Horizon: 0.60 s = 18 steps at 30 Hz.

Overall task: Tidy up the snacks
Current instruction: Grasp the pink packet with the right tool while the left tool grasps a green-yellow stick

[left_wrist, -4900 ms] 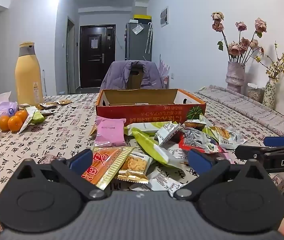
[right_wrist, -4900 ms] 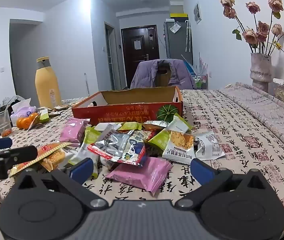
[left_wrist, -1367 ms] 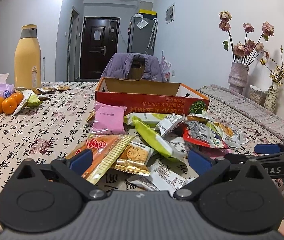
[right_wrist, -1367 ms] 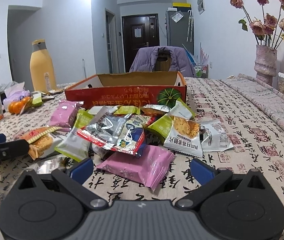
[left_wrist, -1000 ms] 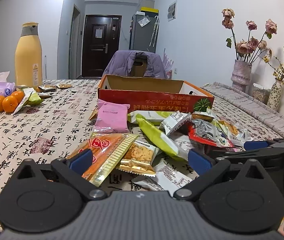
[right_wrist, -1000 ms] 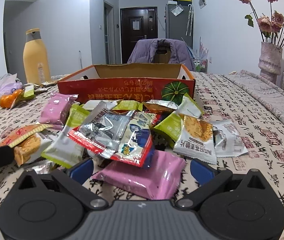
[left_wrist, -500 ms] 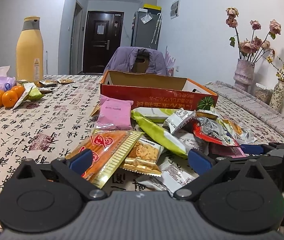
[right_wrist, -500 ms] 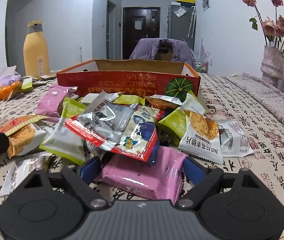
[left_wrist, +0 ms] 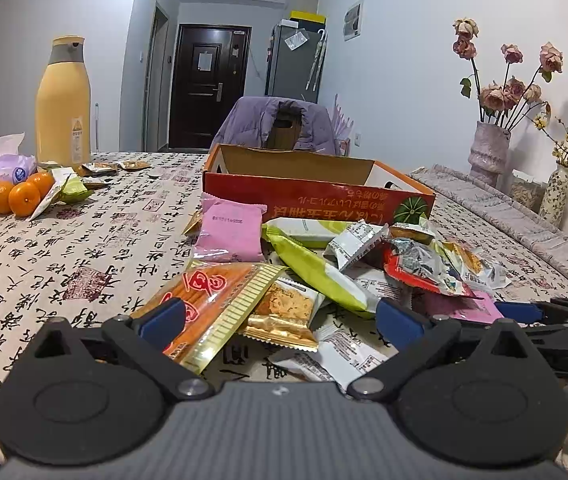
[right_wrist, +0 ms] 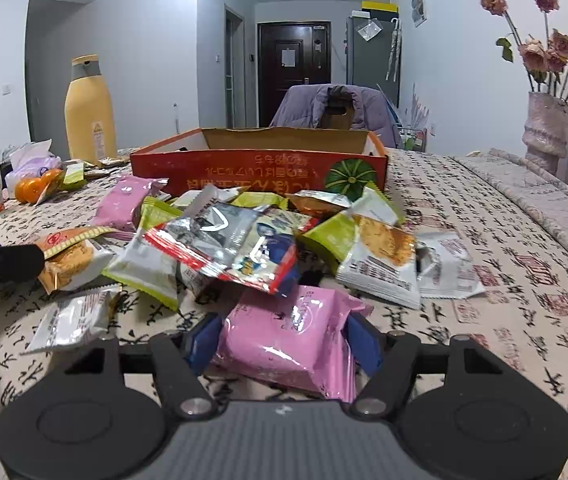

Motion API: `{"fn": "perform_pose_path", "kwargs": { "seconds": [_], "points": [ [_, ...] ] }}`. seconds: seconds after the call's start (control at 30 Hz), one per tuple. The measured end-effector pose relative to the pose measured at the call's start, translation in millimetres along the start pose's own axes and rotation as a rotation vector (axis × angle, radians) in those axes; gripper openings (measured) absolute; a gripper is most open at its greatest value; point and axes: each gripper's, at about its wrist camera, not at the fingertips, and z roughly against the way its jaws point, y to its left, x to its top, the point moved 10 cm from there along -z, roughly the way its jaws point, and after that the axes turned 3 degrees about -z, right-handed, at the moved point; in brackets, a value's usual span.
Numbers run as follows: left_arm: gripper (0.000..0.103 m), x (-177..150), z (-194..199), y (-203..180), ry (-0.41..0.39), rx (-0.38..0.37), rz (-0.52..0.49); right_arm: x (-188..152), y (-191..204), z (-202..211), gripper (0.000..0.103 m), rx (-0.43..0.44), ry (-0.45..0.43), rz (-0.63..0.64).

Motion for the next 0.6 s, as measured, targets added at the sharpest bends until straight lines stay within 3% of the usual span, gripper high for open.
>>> {"fn": "perform_pose_path", "kwargs": {
  "seconds": [0.4,0.6],
  "points": [
    [0.103,5.5,-1.0,-12.3,0.021,-0.010,0.000,-3.0,-39.6,24.3,0.068,-0.051,-0.026,-0.029],
    [0.103,20.1,-11.7,-16.7,0.027,0.041,-0.007,6.2,-63.2,28.3,0.067,-0.073,-0.058,-0.055]
  ]
}}
